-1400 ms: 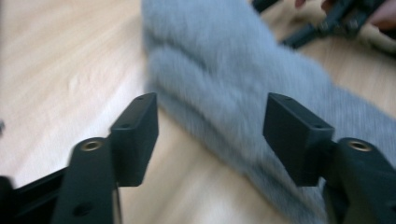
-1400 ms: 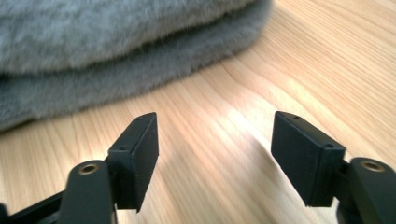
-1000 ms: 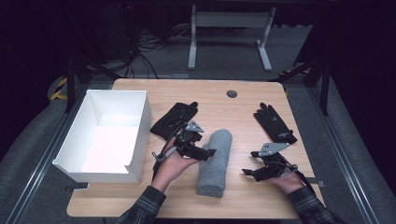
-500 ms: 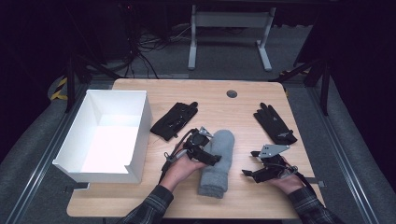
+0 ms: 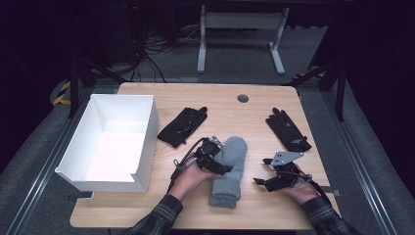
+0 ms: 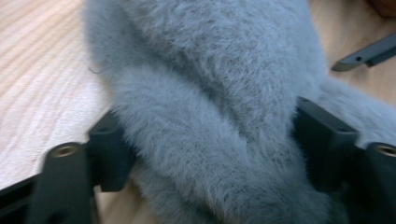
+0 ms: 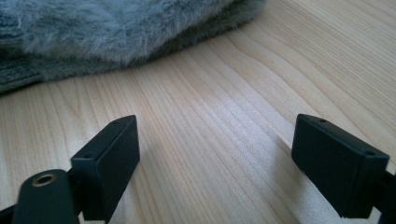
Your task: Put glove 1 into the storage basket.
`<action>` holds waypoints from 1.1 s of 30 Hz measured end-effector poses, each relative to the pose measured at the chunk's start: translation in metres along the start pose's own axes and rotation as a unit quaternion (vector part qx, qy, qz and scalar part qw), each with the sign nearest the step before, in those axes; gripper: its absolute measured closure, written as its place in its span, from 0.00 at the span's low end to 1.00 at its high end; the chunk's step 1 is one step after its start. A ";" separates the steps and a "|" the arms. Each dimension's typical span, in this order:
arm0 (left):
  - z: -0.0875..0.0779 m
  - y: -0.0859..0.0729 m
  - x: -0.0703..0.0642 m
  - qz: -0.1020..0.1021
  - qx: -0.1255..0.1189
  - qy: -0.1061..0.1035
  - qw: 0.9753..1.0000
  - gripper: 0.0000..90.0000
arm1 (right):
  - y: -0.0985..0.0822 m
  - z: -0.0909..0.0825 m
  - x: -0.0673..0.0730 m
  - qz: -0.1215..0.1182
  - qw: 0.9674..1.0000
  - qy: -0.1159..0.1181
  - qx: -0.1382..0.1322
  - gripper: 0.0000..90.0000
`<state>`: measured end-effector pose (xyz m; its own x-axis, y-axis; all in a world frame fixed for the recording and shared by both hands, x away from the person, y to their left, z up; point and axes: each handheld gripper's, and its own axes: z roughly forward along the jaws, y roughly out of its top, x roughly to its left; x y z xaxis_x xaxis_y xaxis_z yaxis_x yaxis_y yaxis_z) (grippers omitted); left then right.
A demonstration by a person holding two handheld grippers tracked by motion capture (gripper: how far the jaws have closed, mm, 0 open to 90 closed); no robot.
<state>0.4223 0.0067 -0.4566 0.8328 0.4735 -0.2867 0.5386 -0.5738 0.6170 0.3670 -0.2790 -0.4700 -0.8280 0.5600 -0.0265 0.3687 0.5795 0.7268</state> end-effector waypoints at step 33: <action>-0.045 0.008 -0.005 0.016 -0.019 -0.029 0.999 0.81 | 0.000 0.000 0.000 0.001 1.000 -0.002 0.000 0.17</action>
<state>0.4169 0.0298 -0.4172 0.8557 0.4152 -0.3087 0.5081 -0.5615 0.6531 0.3674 -0.2790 -0.4700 -0.8258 0.5633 -0.0269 0.3709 0.5784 0.7266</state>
